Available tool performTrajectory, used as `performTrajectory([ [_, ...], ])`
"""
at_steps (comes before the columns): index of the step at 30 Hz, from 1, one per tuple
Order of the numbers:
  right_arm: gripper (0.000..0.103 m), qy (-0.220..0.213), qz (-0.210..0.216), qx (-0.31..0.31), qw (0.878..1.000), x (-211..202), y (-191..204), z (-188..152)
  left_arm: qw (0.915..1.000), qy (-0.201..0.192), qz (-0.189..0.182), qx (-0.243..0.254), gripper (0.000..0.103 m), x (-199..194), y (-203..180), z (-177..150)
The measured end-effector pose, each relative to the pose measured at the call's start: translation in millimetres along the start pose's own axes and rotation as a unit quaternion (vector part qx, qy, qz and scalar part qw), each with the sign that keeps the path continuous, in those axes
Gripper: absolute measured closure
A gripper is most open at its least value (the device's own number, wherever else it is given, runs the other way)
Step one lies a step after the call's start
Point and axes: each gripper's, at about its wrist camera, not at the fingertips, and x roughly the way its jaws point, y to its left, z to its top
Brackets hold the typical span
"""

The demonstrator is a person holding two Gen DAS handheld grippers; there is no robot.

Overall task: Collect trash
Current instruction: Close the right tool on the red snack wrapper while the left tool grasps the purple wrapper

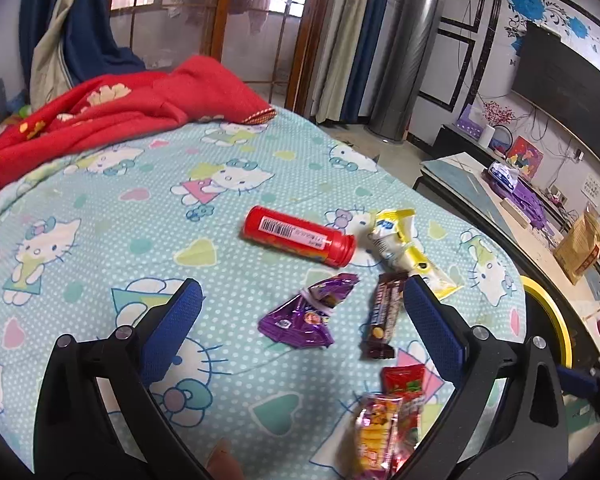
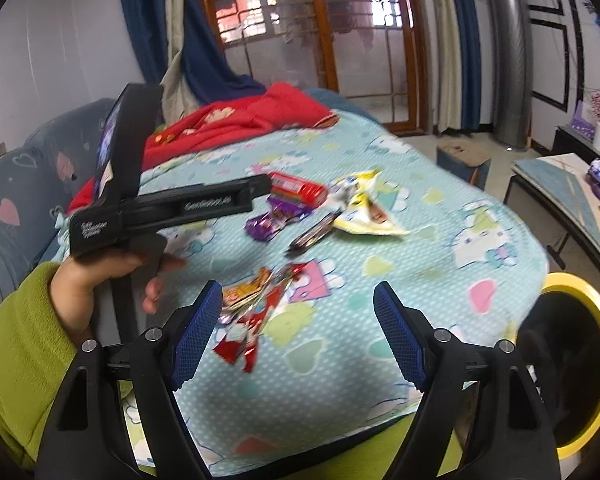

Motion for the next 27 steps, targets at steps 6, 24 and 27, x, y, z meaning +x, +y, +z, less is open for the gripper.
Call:
performTrajectory([
  [6, 0.032, 0.039, 0.024, -0.008, 0.999, 22.0, 11.8, -10.3, 0.9995, 0.020, -0.019, -0.017, 0.019, 12.6, 9.7, -4.6],
  [24, 0.072, 0.101, 0.041, 0.015, 0.994, 63.8, 11.1, -26.6, 0.9935, 0.078, -0.066, -0.049, 0.045, 47.9, 18.8, -15.9],
  [27, 0.084, 0.099, 0.036, 0.027, 0.994, 58.8, 4.9, -28.5, 0.9937, 0.080, -0.063, -0.047, 0.052, 48.8, 18.0, -16.4],
])
